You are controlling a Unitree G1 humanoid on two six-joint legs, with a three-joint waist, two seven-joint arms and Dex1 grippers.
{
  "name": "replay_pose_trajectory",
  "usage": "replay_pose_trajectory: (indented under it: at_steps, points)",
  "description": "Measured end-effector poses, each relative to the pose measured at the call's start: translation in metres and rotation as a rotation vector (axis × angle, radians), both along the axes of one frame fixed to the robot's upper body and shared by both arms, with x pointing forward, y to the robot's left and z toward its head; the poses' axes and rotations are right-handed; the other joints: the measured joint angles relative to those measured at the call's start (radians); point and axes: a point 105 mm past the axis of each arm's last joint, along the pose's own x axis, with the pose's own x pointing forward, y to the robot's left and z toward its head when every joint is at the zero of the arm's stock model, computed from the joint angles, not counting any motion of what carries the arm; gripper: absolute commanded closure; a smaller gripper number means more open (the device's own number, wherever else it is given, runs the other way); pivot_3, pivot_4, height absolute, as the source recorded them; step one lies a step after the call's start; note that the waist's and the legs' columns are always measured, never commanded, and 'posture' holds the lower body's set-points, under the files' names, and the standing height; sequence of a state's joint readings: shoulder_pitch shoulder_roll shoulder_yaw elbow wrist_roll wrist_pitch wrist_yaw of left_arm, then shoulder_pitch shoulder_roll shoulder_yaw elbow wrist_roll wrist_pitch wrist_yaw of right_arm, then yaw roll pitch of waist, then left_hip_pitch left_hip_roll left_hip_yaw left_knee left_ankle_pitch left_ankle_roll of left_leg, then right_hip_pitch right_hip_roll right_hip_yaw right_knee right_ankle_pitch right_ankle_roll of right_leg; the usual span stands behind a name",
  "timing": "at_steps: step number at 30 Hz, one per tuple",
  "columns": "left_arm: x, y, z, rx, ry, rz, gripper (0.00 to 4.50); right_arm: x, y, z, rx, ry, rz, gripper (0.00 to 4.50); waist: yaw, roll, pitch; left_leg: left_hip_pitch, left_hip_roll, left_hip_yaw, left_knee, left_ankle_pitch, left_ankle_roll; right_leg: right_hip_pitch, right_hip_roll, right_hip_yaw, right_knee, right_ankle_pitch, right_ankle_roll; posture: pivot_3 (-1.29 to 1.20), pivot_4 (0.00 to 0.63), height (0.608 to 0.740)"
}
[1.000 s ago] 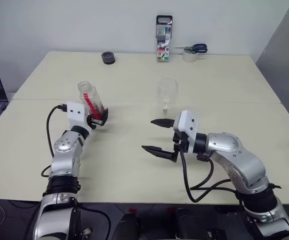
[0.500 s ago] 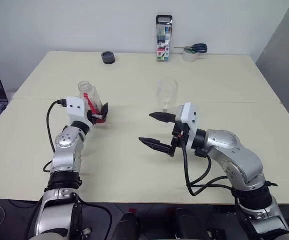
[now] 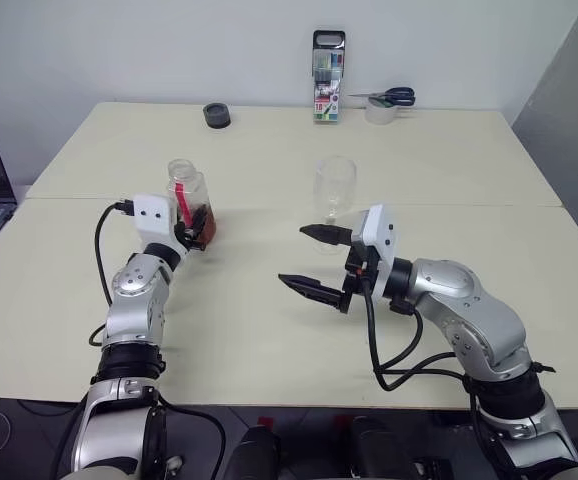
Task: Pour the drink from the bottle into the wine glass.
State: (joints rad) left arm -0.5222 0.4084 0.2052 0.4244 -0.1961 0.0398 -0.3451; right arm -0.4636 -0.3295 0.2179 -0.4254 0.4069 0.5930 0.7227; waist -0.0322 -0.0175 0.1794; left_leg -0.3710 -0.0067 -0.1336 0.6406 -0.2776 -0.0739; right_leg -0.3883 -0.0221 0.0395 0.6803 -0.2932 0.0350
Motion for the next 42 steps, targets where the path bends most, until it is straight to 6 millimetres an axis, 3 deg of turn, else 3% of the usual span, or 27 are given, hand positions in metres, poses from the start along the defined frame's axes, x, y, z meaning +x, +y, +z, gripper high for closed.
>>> replay_pose_trajectory:
  at_steps: [5, 10, 13, 19, 28, 42]
  points:
    - [0.005, -0.026, 0.016, 0.098, -0.026, -0.099, 2.83, 0.011, -0.020, 0.011, 0.036, -0.017, -0.111, 0.00, 0.003, 0.000, 0.000, -0.006, -0.001, -0.003, 0.004, 0.002, -0.003, -0.002, 0.000, -0.003, 0.000, 0.000, 0.000, 0.00, 0.150, 0.740]
    - [0.018, -0.057, 0.062, 0.194, -0.127, -0.188, 2.83, 0.022, -0.046, 0.020, 0.077, -0.020, -0.247, 0.00, 0.004, -0.001, 0.000, -0.008, -0.001, -0.002, 0.004, 0.002, -0.003, -0.004, 0.000, -0.002, 0.000, 0.001, 0.001, 0.00, 0.150, 0.740]
    - [0.021, -0.079, 0.080, 0.298, -0.187, -0.256, 2.83, 0.030, -0.059, 0.024, 0.083, -0.049, -0.339, 0.00, 0.001, -0.001, 0.000, -0.009, -0.001, -0.001, 0.004, 0.002, -0.003, -0.006, 0.000, -0.002, 0.000, 0.001, 0.001, 0.00, 0.150, 0.740]
    - [0.029, -0.109, 0.088, 0.500, -0.268, -0.351, 2.83, 0.038, -0.073, 0.030, 0.084, -0.132, -0.469, 0.00, -0.003, -0.001, 0.001, -0.012, -0.001, 0.001, 0.004, 0.002, -0.003, -0.011, 0.000, 0.000, 0.002, 0.001, 0.001, 0.00, 0.150, 0.740]
    - [0.035, -0.125, 0.104, 0.737, -0.415, -0.400, 2.83, 0.037, -0.072, 0.027, 0.117, -0.104, -0.468, 0.00, -0.002, -0.001, 0.001, -0.020, -0.001, 0.001, 0.005, 0.002, -0.003, -0.017, 0.000, 0.000, 0.002, 0.001, 0.001, 0.00, 0.150, 0.740]
    - [0.038, -0.135, 0.117, 1.012, -0.565, -0.387, 2.83, 0.035, -0.079, 0.019, 0.119, -0.074, -0.510, 0.00, -0.003, -0.001, 0.001, -0.020, -0.002, 0.001, 0.005, 0.002, -0.003, -0.018, 0.000, 0.000, 0.003, 0.001, 0.001, 0.00, 0.150, 0.740]
